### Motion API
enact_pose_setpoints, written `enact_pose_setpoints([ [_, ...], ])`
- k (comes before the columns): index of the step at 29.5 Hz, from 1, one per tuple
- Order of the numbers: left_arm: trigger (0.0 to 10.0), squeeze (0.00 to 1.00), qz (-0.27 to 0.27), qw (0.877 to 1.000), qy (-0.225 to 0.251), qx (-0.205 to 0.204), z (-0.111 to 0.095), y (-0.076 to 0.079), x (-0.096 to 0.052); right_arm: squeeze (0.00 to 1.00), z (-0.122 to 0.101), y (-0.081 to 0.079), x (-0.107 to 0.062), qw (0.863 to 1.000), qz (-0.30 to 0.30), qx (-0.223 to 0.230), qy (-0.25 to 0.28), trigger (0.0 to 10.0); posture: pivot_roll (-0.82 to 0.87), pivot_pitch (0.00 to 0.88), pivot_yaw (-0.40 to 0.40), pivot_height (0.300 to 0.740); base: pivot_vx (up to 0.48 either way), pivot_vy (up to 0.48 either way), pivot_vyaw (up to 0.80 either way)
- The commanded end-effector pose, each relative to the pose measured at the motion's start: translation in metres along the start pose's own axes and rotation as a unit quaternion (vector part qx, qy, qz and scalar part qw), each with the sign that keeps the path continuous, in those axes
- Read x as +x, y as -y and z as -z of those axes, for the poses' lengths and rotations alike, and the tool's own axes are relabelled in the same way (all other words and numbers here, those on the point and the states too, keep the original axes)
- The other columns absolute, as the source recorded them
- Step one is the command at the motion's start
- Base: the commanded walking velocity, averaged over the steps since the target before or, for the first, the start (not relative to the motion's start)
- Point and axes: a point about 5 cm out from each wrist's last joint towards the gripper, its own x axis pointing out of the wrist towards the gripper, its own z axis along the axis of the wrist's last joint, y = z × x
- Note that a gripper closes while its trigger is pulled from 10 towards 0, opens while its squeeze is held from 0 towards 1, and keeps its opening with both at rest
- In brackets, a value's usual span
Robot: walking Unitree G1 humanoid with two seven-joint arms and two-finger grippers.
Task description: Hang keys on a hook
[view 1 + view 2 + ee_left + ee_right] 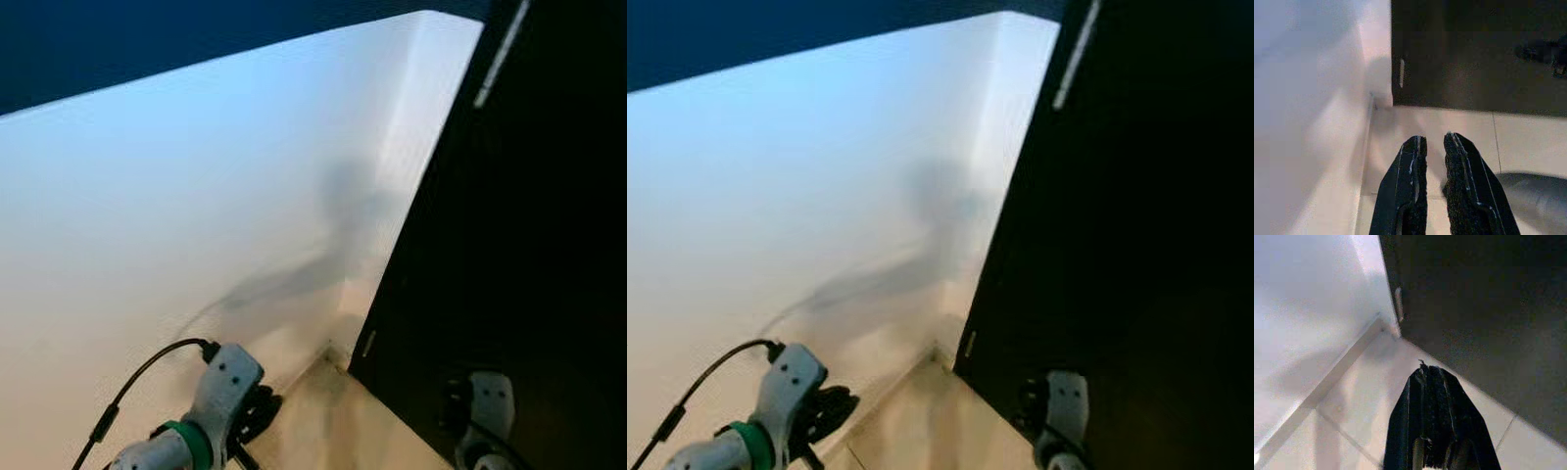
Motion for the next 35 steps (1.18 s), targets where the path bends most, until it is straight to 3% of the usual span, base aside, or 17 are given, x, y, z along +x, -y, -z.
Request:
enact_pose_setpoints([
  [1,10.0,0.00,0.014,1.000,-0.006,-0.002,0.002,0.006,0.003,0.00,0.012,0.014,-0.007,0.999,0.031,0.009,-0.024,10.0,0.10,0.096,0.076,0.740,0.000,0.000,-0.80],
  [10,10.0,0.00,-0.018,0.999,0.030,0.022,-0.019,-0.008,0.012,0.00,0.009,0.019,-0.009,0.999,0.046,0.015,-0.007,10.0,0.08,0.097,0.079,0.740,0.000,0.000,-0.80],
  [18,10.0,0.00,-0.020,0.996,0.043,0.081,-0.032,-0.010,0.019,0.00,0.000,0.016,-0.005,0.998,0.057,0.027,0.014,10.0,0.08,0.091,0.085,0.740,0.000,0.000,-0.80],
  [31,10.0,0.00,-0.020,0.994,0.056,0.095,-0.040,-0.011,0.025,0.00,-0.006,0.021,-0.005,0.995,0.077,0.055,0.035,10.0,0.06,0.087,0.092,0.740,0.000,0.000,-0.80],
  [35,10.0,0.00,-0.056,0.991,0.072,0.097,-0.046,-0.018,0.027,0.00,-0.005,0.025,-0.006,0.994,0.088,0.060,0.032,10.0,0.06,0.086,0.095,0.740,0.000,0.000,-0.80],
])
